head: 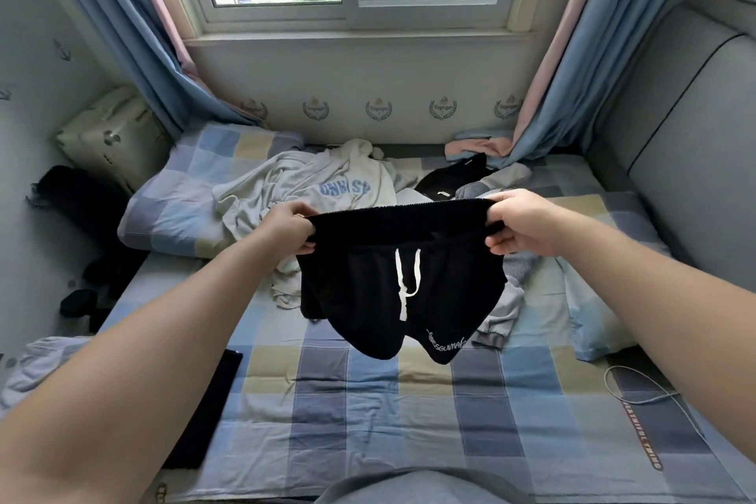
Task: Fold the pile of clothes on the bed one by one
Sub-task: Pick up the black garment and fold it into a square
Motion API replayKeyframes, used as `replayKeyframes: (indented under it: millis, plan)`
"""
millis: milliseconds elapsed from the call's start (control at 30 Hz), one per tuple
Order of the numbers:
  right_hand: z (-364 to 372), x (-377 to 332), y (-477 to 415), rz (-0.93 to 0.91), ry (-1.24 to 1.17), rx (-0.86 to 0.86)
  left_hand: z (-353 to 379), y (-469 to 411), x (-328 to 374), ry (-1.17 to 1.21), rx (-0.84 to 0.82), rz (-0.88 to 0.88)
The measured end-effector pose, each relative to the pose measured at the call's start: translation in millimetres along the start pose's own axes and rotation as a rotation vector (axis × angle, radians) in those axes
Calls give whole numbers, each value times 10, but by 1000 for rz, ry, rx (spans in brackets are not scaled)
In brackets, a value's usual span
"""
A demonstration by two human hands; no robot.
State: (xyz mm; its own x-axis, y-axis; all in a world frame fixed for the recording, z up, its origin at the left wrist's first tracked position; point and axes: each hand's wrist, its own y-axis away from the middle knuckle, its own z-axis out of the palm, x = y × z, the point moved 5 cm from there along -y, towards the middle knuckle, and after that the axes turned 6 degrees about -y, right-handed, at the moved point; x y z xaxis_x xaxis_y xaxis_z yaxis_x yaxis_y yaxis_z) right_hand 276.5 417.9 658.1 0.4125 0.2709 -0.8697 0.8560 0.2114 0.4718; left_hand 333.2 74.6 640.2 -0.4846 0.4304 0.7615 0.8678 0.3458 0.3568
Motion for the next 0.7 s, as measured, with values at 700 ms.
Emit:
replayKeyframes:
  millis: [700]
  plan:
    - [-158,90,-48,-329,494,41,-2,89,-1,-542,-151,400]
